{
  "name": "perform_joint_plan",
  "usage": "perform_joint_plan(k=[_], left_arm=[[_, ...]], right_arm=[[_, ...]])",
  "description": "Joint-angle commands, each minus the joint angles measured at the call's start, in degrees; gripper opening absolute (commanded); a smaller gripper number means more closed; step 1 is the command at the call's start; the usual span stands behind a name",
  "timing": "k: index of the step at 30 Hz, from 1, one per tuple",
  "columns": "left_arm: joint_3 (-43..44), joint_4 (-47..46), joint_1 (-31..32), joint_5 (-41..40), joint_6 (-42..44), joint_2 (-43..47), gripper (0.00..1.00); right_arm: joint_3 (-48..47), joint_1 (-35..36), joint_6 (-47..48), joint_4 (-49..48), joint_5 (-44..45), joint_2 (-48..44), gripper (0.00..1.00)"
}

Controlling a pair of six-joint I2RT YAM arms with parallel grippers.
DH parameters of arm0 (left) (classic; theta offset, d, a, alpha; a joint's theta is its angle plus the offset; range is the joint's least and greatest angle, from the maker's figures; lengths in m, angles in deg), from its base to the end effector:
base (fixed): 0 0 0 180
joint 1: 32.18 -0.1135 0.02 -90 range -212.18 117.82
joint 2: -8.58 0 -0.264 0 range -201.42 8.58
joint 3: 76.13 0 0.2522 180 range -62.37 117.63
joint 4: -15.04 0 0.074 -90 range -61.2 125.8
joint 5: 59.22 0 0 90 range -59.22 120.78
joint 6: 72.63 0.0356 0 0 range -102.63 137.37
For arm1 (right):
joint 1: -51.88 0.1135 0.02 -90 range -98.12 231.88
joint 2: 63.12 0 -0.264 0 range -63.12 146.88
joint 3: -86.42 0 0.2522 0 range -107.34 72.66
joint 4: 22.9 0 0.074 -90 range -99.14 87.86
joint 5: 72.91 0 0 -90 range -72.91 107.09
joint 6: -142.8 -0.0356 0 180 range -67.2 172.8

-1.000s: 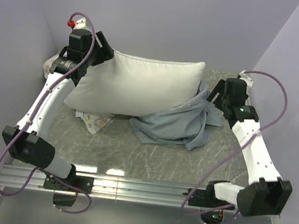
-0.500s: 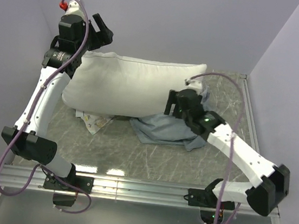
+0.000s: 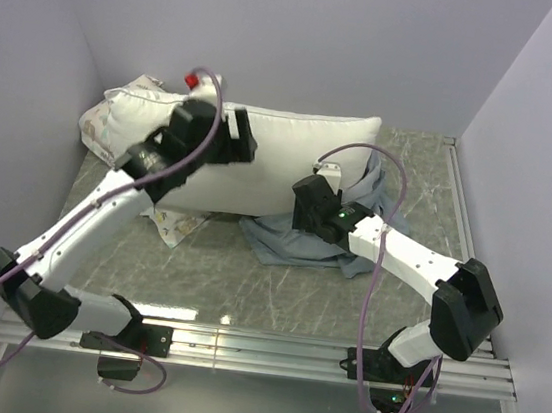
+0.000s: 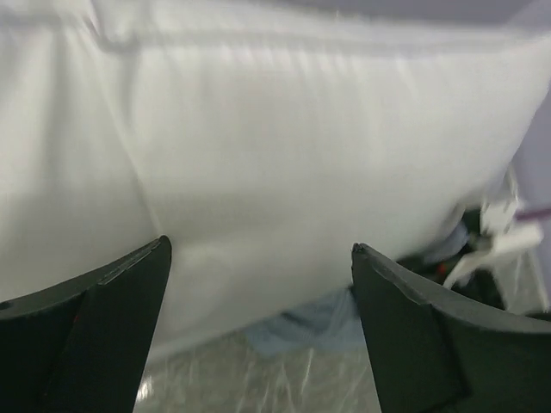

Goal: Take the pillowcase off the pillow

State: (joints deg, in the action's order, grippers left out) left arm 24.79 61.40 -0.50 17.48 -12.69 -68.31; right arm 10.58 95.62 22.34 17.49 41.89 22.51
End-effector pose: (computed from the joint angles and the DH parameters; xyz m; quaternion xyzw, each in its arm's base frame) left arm 0.2519 -0.1458 0.4320 -0.0528 0.8259 -0.2012 0.5241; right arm 0.2390 0.2080 0.2522 -0.0335 0.9206 0.0396 0.3871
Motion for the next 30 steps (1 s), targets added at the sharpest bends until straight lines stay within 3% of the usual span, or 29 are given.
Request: perform_joint_plan(k=[1,4,5,8,10,17,20,21,23,30], left_arm=[[-8.03,-2.45,5.92,-8.3,-4.03,6.73,0.91],[-14.37,-4.38,11.73,-14.53,-7.54,6.58,0.93],[-15.95,-4.82,12.69,-15.0,-7.81,5.79,0.99],[-18.06,-8.68,14.19,-18.16,-7.91,2.27,0.99],[-18.34,-11.5,14.2,-19.39,-7.82,-1.31,0.99],[-9.84,-7.65,14.02,-26.24,-7.99,-16.44,0.98],[-5.17,-5.09,13.85,-28.53,-6.77,-21.55,0.62],[-4.11,-4.83,13.76,-28.27,-6.07,-22.95,0.3],[-0.61,-2.56,13.5,-28.45,-5.01,-24.01,0.0],[11.44,2.28,13.06,-28.8,0.53,-21.47,0.0]], right_arm=[[-2.52,-0.07,-0.74,-1.94,0.96,0.07,0.61],[-1.9,0.02,-1.09,-2.46,0.52,0.51,0.45],[-1.73,0.02,-1.18,-2.46,0.17,0.6,0.3],[-0.94,0.11,-1.88,-2.81,-0.01,0.68,0.05],[-0.5,0.02,-1.97,-2.73,-0.1,0.77,0.0],[-0.75,-0.06,-1.89,-2.46,-0.01,0.77,0.0],[-0.67,-0.07,-1.71,-1.94,0.16,0.16,0.0],[-0.58,-0.07,-1.71,-1.67,0.51,-0.63,0.0],[-0.32,-0.07,-1.54,-0.97,1.48,-1.51,0.0],[0.91,-1.12,-0.92,2.02,3.24,-9.93,0.0]])
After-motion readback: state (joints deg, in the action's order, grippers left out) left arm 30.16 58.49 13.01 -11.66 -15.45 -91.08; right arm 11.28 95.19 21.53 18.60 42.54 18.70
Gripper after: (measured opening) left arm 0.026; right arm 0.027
